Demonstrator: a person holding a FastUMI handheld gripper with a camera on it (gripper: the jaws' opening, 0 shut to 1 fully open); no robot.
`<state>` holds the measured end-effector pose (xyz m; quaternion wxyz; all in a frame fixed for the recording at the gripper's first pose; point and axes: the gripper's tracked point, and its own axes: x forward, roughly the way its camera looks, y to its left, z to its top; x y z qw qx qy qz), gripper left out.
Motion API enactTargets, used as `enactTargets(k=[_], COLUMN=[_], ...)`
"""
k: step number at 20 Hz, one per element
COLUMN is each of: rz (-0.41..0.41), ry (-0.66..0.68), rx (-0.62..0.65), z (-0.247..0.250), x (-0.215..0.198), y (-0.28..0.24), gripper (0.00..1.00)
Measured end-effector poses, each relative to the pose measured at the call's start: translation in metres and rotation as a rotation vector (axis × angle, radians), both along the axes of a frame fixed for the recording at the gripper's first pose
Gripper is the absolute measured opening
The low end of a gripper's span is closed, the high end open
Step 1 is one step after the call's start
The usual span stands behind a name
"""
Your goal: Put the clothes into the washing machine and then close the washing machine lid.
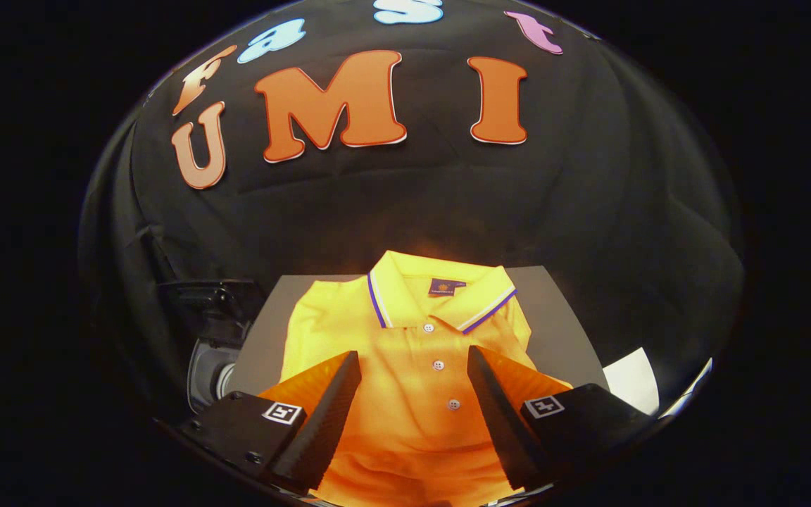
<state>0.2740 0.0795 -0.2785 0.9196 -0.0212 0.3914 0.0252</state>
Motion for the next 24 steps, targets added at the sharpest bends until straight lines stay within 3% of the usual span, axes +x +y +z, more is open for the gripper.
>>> enactTargets(k=[3,7,13,18,19,22,24], rz=[-0.003,-0.048,0.023,0.097,0.120,0.209,0.156], ry=[0.017,-0.017,0.012,0.119,0.156,0.195,0.249], rx=[-0.013,0.086,0.027,0.026,0.022,-0.001,0.000], z=[-0.018,-0.023,-0.027,-0.028,-0.029,-0.026,-0.022], x=[-0.003,0.001,-0.001,-0.004,-0.006,-0.004,-0.005], y=[-0.005,-0.009,-0.007,-0.005,-0.004,0.004,0.006], gripper=[1.00,1.00,1.00,0.91,0.85,0.55,0.37])
